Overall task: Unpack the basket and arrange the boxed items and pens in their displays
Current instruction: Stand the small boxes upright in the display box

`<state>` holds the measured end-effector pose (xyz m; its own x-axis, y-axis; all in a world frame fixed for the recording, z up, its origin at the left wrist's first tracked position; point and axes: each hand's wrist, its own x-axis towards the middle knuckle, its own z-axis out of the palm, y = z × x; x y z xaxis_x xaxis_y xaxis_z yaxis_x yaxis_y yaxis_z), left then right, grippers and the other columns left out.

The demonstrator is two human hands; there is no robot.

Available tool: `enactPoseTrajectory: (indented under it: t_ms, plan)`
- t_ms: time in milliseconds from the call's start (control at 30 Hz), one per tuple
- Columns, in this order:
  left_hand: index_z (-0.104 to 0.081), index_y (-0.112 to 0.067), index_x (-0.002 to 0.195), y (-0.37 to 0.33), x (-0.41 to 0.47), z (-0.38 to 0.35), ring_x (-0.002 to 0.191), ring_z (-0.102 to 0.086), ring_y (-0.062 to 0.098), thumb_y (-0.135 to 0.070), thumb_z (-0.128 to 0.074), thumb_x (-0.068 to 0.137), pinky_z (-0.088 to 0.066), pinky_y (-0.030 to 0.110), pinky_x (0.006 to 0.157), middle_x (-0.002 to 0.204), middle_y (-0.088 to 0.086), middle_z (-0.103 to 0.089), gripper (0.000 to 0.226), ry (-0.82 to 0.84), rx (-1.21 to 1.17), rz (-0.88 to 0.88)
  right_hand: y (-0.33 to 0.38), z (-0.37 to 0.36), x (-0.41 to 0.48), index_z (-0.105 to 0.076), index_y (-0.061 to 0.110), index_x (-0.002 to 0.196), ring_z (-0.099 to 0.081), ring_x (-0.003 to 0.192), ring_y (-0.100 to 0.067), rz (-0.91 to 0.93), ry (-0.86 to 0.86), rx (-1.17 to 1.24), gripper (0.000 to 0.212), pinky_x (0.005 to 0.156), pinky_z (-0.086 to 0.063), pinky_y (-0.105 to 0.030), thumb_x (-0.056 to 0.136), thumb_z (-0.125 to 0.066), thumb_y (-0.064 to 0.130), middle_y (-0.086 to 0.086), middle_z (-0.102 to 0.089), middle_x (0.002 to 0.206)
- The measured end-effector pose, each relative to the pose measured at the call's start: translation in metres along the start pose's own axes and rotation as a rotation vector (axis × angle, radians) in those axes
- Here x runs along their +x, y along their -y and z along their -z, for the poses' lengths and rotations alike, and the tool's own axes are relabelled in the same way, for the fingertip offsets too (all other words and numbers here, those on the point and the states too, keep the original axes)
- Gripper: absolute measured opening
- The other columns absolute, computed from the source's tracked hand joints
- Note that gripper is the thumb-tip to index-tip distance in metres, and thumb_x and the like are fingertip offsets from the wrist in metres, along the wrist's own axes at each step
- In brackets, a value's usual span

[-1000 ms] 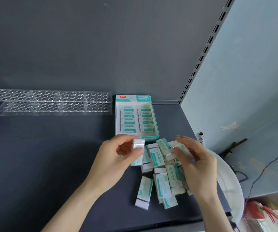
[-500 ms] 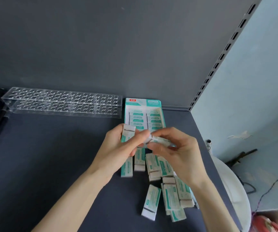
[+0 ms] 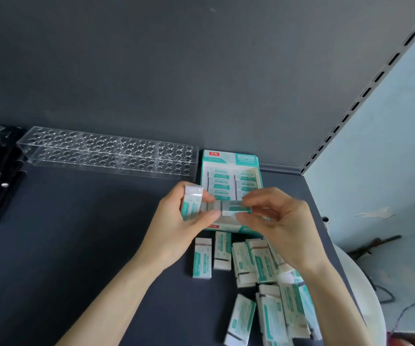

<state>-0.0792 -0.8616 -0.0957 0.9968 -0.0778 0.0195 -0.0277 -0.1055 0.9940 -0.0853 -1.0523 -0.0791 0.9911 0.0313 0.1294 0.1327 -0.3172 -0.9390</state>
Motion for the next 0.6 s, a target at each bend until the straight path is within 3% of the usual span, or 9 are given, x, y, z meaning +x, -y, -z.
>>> enactPoseTrajectory:
  t_ms: [100,233,400,600]
  plan:
    - [-0.059,-0.014,0.087,0.007,0.001,0.001,0.059,-0.056,-0.004,-0.015,-0.071,0.081,-0.042,0.007,0.058,0.075,-0.01,-0.067,0.014,-0.137,0.046,0.047,-0.001,-0.005,0.004,-0.07,0.029,0.076,-0.065,0.077,-0.006,0.024,-0.018,-0.146,0.03,0.074,-0.051,-0.013,0.068,-0.08,0.001,0.014,-0.067,0.09]
    - [-0.056,-0.015,0.09,0.012,0.0,0.002,0.055,-0.054,-0.004,-0.027,-0.057,0.092,-0.039,0.007,0.054,0.06,-0.013,-0.062,0.012,-0.136,0.065,0.129,-0.001,-0.015,0.006,-0.074,0.015,0.084,-0.065,0.084,-0.004,0.049,0.046,-0.272,0.017,0.081,-0.051,-0.014,0.073,-0.077,0.004,0.012,-0.066,0.097]
    - [-0.057,-0.015,0.091,0.012,0.002,0.001,0.054,-0.057,0.001,-0.023,-0.045,0.097,-0.041,0.011,0.054,0.082,-0.002,-0.069,0.016,-0.162,-0.042,0.17,0.0,-0.019,0.004,-0.076,0.009,0.088,-0.062,0.089,-0.003,0.084,0.148,-0.349,0.01,0.082,-0.05,-0.012,0.083,-0.068,0.006,0.006,-0.064,0.099]
    - [-0.065,-0.02,0.087,0.01,0.001,0.002,0.07,-0.062,-0.002,-0.02,-0.048,0.096,-0.047,0.013,0.057,0.08,-0.017,-0.068,0.019,-0.221,-0.15,0.132,0.002,-0.022,0.004,-0.076,0.014,0.086,-0.054,0.096,-0.007,0.106,0.248,-0.516,0.016,0.088,-0.044,-0.023,0.088,-0.062,0.021,0.011,-0.06,0.102]
